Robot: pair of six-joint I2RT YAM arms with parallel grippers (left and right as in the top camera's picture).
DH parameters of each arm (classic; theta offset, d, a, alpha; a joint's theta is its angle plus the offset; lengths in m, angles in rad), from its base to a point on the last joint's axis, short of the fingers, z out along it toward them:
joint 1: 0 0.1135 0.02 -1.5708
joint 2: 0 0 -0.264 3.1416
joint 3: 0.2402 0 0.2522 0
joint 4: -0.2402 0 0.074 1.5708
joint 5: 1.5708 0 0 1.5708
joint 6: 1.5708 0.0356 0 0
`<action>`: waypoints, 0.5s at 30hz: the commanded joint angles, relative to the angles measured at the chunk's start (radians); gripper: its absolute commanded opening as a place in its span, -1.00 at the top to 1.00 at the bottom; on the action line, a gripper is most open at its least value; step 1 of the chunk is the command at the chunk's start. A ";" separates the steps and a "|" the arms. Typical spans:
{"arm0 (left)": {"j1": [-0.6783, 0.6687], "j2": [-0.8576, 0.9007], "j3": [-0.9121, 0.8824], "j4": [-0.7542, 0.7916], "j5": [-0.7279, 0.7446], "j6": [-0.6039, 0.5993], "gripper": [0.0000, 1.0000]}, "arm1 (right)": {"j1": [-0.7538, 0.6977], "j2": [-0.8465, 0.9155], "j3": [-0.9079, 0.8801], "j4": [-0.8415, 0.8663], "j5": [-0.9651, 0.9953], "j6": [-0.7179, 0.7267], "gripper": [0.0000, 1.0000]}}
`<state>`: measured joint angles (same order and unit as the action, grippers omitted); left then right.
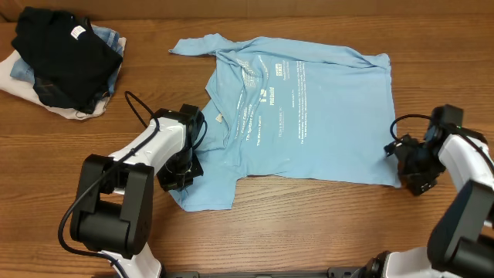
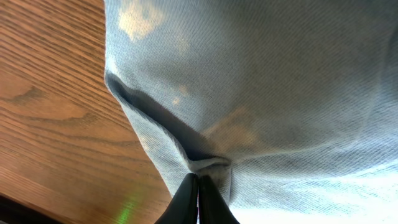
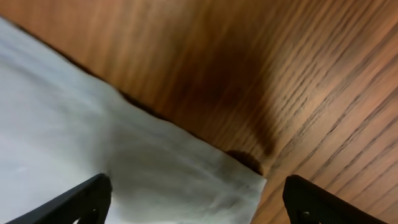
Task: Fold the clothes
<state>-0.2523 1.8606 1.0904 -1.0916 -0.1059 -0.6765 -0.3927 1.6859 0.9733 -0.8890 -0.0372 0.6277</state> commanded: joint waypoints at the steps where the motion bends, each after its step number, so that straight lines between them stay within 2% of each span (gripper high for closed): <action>1: 0.008 -0.029 -0.009 0.001 0.002 0.000 0.91 | 0.001 0.034 -0.004 -0.024 -0.047 -0.007 -0.81; 11: 0.008 -0.029 -0.009 0.009 0.002 0.000 0.91 | 0.000 0.035 -0.004 -0.101 -0.057 -0.006 -0.74; 15: 0.008 -0.029 -0.009 0.020 0.002 0.005 0.91 | -0.003 0.035 -0.004 -0.090 -0.011 0.002 -0.58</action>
<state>-0.2523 1.8606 1.0904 -1.0771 -0.1059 -0.6765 -0.3923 1.7203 0.9730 -0.9859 -0.0845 0.6262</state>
